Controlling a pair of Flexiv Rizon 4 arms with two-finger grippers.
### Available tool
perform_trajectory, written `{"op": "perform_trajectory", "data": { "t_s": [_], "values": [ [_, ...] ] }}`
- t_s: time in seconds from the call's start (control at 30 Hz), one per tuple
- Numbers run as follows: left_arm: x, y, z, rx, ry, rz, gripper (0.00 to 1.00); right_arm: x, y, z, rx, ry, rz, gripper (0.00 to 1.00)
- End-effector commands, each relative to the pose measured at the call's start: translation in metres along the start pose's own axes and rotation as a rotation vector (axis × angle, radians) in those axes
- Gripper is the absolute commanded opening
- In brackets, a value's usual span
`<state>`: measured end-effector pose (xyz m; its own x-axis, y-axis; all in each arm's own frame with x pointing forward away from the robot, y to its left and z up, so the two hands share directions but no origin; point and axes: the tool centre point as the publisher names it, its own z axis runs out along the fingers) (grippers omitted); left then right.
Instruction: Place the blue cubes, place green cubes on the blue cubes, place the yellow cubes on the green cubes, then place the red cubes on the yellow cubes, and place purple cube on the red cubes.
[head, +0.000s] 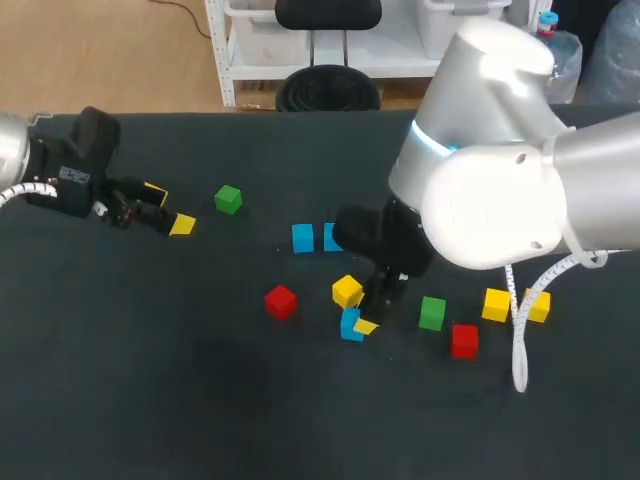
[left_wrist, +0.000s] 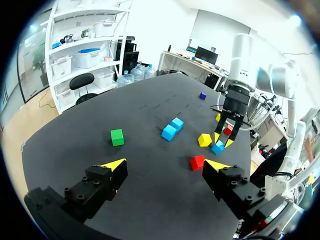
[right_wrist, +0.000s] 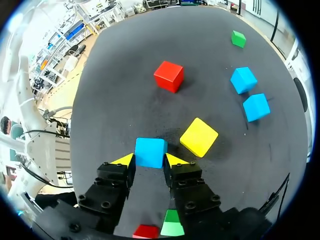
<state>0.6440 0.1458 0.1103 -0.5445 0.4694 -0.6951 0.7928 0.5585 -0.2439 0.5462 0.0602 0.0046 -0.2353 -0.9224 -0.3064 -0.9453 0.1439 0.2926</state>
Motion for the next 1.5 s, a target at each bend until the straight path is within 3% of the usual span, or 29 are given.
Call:
{"op": "perform_trajectory", "data": {
  "t_s": [0.03, 0.33, 0.6, 1.0, 1.5],
  "values": [
    [0.001, 0.000, 0.000, 0.000, -0.005, 0.002, 1.00, 0.002, 0.001, -0.002, 0.005, -0.005, 0.002, 0.00],
    [0.001, 0.000, 0.000, 0.000, -0.005, 0.002, 1.00, 0.005, 0.000, -0.021, 0.007, -0.019, 0.028, 0.00],
    [0.001, 0.000, 0.000, 0.000, -0.005, 0.002, 1.00, 0.010, -0.007, -0.056, -0.065, -0.052, -0.032, 0.00],
    [0.001, 0.000, 0.000, 0.000, -0.005, 0.002, 1.00, 0.027, -0.050, -0.075, -0.037, -0.045, -0.047, 0.00],
    [0.001, 0.000, 0.000, 0.000, -0.005, 0.002, 1.00, 0.012, -0.089, -0.094, -0.098, 0.012, -0.225, 0.00]
  ]
}}
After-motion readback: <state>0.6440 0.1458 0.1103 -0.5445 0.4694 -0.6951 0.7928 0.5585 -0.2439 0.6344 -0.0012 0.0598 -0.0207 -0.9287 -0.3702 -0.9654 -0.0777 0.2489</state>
